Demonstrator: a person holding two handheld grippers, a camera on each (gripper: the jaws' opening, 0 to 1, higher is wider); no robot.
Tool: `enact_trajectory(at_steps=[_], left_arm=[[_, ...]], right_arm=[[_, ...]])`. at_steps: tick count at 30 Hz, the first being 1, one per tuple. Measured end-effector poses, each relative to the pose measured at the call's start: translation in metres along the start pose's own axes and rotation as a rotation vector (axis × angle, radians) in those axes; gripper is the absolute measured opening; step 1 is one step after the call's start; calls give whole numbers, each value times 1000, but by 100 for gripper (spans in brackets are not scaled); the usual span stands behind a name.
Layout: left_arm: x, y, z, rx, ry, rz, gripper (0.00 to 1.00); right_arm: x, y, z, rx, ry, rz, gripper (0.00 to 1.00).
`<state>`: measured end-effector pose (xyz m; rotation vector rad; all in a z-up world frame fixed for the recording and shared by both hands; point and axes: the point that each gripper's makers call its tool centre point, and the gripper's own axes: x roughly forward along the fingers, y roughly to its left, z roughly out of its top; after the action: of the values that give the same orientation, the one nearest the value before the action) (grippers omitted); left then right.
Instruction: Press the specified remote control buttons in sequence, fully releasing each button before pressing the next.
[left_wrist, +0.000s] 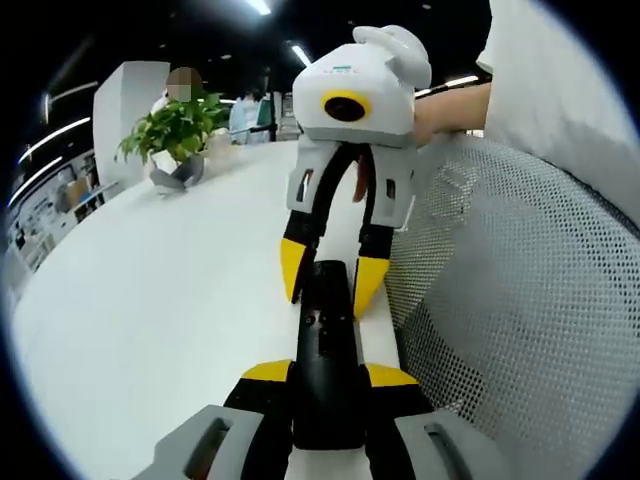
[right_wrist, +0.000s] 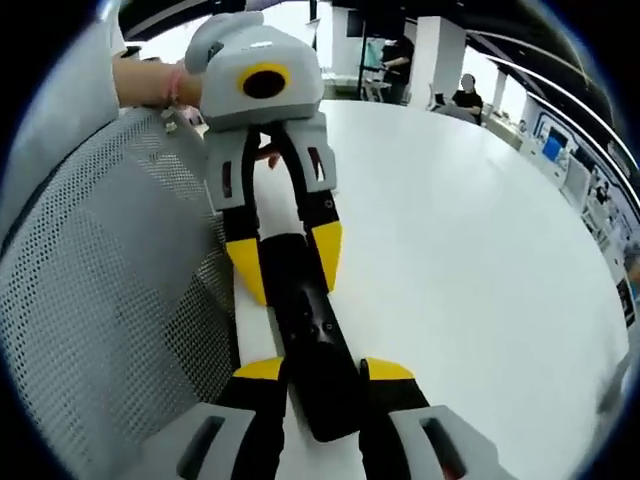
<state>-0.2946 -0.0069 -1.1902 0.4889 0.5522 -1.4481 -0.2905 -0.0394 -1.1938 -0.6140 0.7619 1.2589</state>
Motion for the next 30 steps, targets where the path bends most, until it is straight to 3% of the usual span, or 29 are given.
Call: enact_trajectory(at_steps=[6,12,15,18,22,26,27,30], left_arm=[[0,1,1,-14,16,29,25],[-2,5,0,-100,36,75,25],[-2,3,0,-69,52,98,26],[-3,5,-1,-101,54,111,26],[-5,7,0,-192,56,127,27],[-10,7,-4,-238,115,174,29],[-13,8,-7,-285,134,202,29],[-21,9,-5,-366,106,244,35]], right_arm=[[1,1,3,-30,-12,11,25],[4,5,7,-100,-7,8,22],[4,5,8,-114,-8,10,22],[5,6,9,-122,-1,10,22],[5,5,9,-114,-1,10,21],[7,6,10,-106,-9,12,21],[7,6,10,-104,-10,12,22],[7,5,10,-68,-15,10,22]])
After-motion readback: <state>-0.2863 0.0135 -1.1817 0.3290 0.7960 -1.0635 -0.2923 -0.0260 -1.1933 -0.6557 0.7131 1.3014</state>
